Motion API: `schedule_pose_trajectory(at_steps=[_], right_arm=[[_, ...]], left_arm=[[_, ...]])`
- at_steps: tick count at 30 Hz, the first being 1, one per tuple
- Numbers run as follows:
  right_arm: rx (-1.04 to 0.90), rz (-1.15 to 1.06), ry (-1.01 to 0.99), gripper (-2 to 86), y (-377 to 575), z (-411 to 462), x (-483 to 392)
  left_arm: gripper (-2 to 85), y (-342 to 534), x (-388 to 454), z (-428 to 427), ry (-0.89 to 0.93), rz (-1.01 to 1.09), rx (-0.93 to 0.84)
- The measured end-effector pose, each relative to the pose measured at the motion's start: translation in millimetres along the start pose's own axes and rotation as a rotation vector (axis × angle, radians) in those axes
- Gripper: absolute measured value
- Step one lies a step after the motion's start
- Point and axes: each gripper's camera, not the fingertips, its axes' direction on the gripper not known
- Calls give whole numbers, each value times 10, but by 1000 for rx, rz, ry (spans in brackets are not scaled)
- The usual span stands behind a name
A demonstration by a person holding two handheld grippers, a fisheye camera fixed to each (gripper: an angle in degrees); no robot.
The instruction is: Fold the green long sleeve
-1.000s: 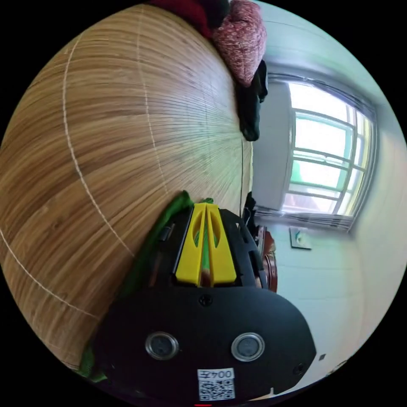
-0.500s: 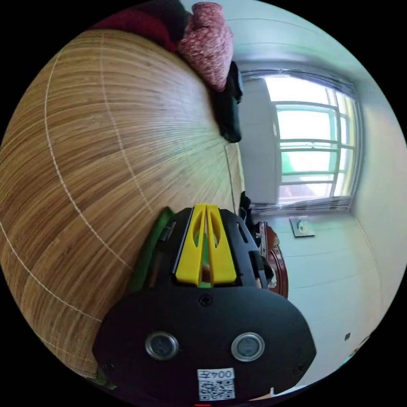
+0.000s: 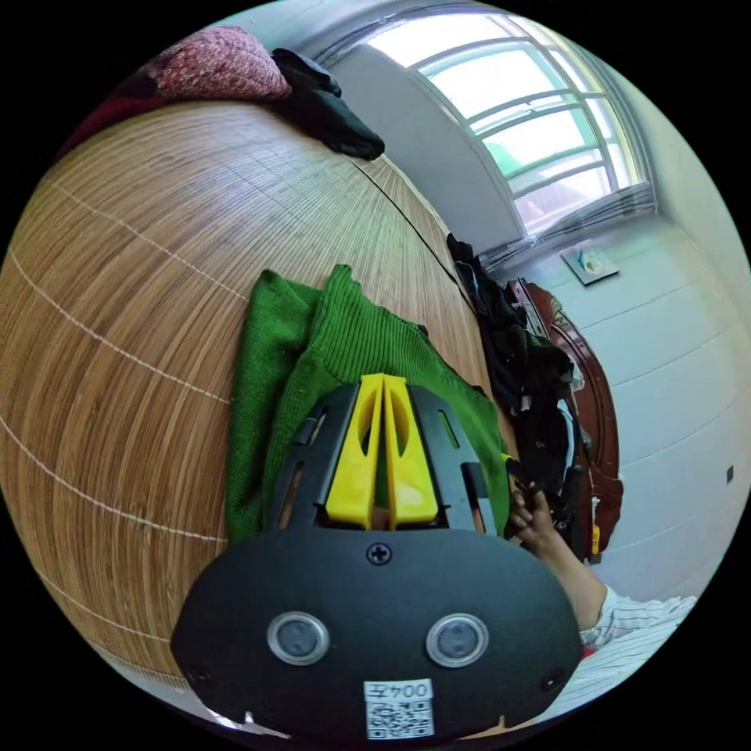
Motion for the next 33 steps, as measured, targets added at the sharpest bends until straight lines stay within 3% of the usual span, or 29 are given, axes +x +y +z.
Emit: schedule_pose_trajectory(at_steps=[2, 5, 9, 12, 18, 21, 25, 27, 29, 33], right_arm=[[14, 116, -231, -7, 1, -127, 409], [130, 119, -260, -7, -33, -358, 494], [47, 18, -106, -8, -345, -118, 187], [-118, -13, 95, -8, -479, 348, 132], [6, 248, -329, -7, -347, 186, 897], [31, 118, -323, -7, -172, -25, 646], [-146, -204, -5, -7, 262, 236, -131], [-92, -119, -86, -7, 353, 221, 50], [-27, 46, -324, -7, 397, -15, 406], [73, 77, -388, -7, 764, -580, 583]], left_arm=[[4, 37, -250, 7, 29, -15, 4], [4, 77, -551, 18, 52, -23, 7], [5, 130, -894, 35, 54, -20, 14], [5, 174, -1237, 54, 71, -27, 15], [5, 290, -1963, 124, 92, -35, 20], [5, 362, -2349, 178, 101, -38, 19], [5, 500, -2905, 269, 106, -39, 22], [5, 566, -3173, 319, 119, -46, 21], [4, 667, -3533, 393, 135, -57, 19], [2, 857, -4108, 512, 196, -93, 24]])
